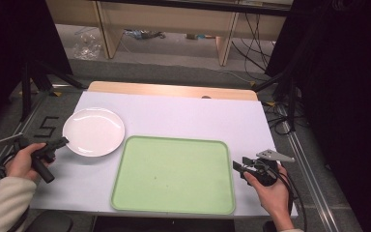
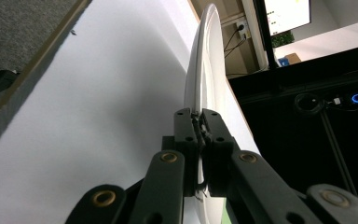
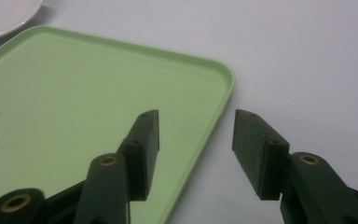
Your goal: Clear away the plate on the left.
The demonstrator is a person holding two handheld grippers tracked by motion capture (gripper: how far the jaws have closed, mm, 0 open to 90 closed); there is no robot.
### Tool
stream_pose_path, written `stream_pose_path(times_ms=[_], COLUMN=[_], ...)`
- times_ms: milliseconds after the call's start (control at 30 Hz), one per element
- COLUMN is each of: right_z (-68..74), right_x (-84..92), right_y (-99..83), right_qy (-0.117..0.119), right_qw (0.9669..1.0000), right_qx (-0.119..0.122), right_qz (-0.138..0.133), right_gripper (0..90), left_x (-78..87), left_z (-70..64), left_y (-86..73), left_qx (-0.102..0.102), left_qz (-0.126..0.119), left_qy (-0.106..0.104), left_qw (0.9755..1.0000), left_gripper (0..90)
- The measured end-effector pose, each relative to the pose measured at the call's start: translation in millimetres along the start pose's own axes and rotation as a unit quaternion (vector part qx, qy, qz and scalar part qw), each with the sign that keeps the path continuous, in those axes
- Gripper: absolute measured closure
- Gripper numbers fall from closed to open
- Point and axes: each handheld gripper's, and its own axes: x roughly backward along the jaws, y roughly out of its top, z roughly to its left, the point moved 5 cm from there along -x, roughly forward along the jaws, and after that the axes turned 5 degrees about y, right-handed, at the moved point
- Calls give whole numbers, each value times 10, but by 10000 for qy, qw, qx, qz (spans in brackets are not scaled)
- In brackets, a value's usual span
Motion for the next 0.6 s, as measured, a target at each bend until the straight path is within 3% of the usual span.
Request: stream_pose_path(times_ms=[33, 100, 133, 167, 233, 267, 433, 467, 500, 600], right_z=[2, 2, 2, 1, -1, -1, 1, 3, 2, 1], right_x=[3, 4, 4, 4, 3, 4, 6, 6, 6, 5], right_y=[-1, -1, -1, -1, 0, 0, -2, -4, -4, -3], right_qy=[3, 1, 1, -1, -27, -24, -21, -15, -19, -25], right_qw=[10000, 10000, 10000, 10000, 10000, 10000, 10000, 10000, 10000, 10000], right_qx=[-16, -15, -11, -13, -23, -21, -40, -52, -53, -53], right_qz=[20, 18, 20, 21, 18, 18, 35, 43, 43, 40], right_gripper=[520, 520, 520, 521, 521, 521, 522, 522, 522, 522], left_x=[1, -6, -5, -7, -7, -13, -17, -21, -23, -23], left_z=[-8, -46, -54, -69, -81, -104, -140, -149, -159, -166], left_y=[-4, -13, -20, -26, -33, -36, -54, -57, -61, -71], left_qx=[-2, 47, 5, 1, -27, 0, -50, -28, -10, -98], left_qz=[22, 7, 17, 43, 54, 66, 126, 112, 130, 177], left_qy=[54, -133, -14, -207, -54, -270, -310, -205, -388, -347], left_qw=[10000, 9999, 10000, 9998, 10000, 9996, 9994, 9997, 9992, 9992], left_gripper=[860, 860, 860, 860, 860, 860, 860, 861, 861, 861])
